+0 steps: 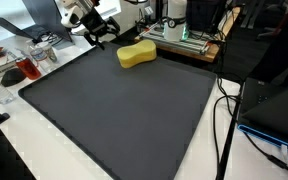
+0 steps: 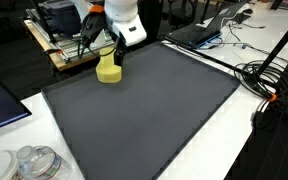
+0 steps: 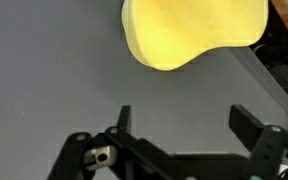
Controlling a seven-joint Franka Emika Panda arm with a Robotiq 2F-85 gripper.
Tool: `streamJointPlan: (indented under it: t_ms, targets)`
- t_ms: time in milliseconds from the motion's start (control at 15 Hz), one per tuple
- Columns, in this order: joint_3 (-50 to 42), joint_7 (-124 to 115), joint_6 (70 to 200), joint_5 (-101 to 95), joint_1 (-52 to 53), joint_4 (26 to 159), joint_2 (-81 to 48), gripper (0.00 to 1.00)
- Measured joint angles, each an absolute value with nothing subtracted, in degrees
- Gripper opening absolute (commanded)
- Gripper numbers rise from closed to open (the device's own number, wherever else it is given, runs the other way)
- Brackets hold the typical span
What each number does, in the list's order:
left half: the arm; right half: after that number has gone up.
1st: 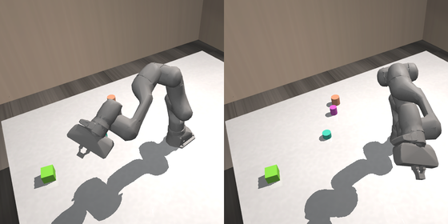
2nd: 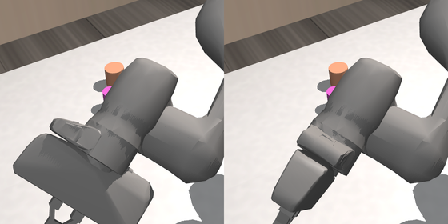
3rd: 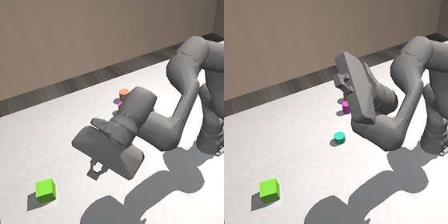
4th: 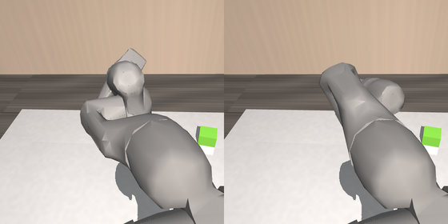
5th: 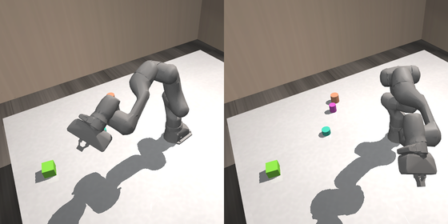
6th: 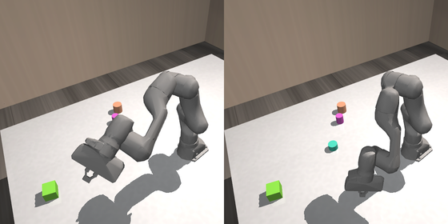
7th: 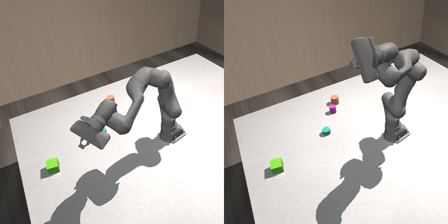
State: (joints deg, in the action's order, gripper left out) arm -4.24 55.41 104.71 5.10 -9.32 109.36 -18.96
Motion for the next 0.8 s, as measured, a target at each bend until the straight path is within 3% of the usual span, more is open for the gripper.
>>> streamJointPlan:
  t_ms: [800]
  targets:
    - [-0.94,25.96,110.41,1.79,-2.45,115.32,-11.21,1.0]
